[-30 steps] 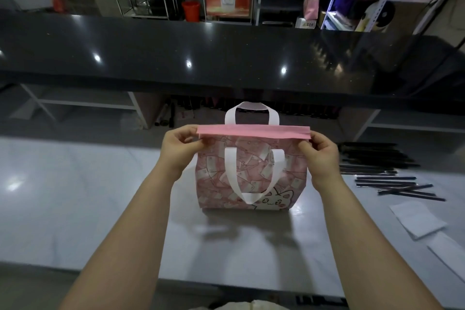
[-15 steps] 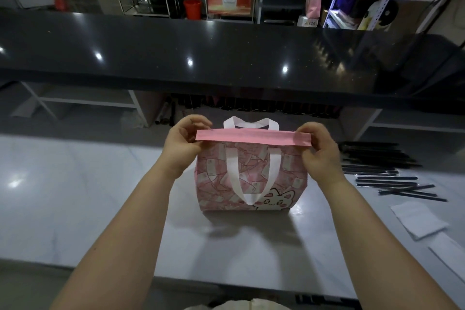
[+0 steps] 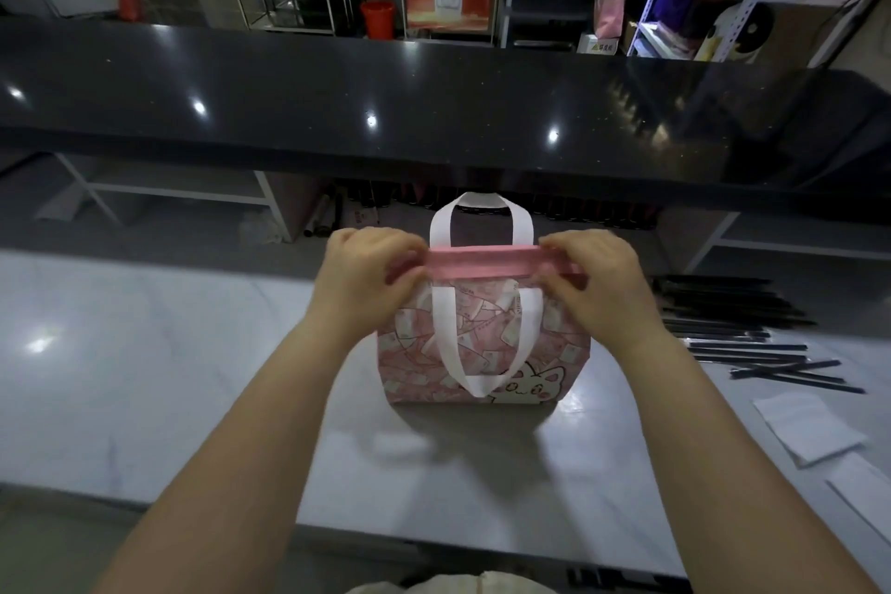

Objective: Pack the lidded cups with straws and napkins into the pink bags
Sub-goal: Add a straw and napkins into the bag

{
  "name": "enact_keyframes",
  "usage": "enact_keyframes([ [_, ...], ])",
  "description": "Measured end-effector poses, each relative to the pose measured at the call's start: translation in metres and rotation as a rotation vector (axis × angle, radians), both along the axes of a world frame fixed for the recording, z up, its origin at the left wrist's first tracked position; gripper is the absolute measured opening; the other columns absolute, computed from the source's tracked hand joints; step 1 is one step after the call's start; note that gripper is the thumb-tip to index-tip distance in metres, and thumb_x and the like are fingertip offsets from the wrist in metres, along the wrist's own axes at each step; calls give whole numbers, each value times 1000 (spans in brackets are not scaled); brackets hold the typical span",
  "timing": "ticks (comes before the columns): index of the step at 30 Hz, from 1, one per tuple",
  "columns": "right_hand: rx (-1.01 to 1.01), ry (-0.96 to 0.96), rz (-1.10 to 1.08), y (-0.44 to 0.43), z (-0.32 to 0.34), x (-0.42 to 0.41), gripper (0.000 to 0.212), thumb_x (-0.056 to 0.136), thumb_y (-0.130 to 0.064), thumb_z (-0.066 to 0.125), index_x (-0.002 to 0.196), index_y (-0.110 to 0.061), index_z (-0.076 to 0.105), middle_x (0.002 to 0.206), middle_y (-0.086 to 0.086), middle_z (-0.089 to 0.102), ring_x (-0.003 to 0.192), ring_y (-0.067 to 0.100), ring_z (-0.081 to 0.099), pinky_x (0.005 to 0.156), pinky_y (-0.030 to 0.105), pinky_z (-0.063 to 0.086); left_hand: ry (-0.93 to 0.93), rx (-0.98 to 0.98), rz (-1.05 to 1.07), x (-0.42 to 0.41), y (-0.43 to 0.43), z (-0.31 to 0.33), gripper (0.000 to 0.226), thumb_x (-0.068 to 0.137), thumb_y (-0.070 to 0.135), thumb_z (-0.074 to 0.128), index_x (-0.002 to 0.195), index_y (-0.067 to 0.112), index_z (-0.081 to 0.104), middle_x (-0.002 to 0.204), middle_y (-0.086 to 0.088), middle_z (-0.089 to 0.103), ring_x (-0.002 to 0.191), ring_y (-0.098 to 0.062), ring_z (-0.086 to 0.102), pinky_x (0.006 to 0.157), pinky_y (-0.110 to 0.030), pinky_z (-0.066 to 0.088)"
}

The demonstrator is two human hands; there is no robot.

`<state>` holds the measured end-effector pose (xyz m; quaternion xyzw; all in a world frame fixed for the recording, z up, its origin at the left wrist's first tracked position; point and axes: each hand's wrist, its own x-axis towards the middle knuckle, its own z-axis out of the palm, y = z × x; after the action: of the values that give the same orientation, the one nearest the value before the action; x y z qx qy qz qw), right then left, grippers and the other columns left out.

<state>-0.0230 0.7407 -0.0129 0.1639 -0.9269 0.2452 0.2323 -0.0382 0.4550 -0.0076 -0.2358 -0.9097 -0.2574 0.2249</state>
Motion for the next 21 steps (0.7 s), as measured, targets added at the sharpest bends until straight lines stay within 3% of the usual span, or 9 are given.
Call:
enact_keyframes([
  [3,120,-73,-27,-27,7,-6,36,79,-34,76,113,-24,68,109,-9,68,109,20,56,100,41,28,16,-72,65,-1,36,0,25,82,30,75,106,27,70,96,12,70,95,-14,62,90,-38,31],
  [6,167,-91,-88,-46,6,-9,16,89,-35,63,104,-31,68,105,-15,67,108,14,52,100,39,18,12,-133,65,-3,62,-5,20,89,33,65,108,30,71,101,10,70,99,-16,60,89,-38,28],
  [9,186,-103,-125,-56,3,-11,15,94,-25,55,97,-26,70,96,-10,69,100,17,54,93,36,23,-11,-151,98,-4,72,-9,18,94,27,57,105,29,71,102,8,70,100,-17,59,90,-38,28],
  [14,158,-67,-89,-60,1,-10,14,87,-6,58,80,-12,69,76,2,67,81,26,56,78,37,30,-32,-188,152,-2,74,-10,21,93,14,54,99,23,71,95,5,70,92,-19,60,89,-36,25],
  [21,184,-77,-150,-27,-5,-9,17,91,-14,56,87,-18,71,84,-4,68,84,23,56,74,30,23,-9,-192,193,0,40,-15,14,94,19,59,97,23,72,91,5,69,89,-21,60,89,-37,27],
])
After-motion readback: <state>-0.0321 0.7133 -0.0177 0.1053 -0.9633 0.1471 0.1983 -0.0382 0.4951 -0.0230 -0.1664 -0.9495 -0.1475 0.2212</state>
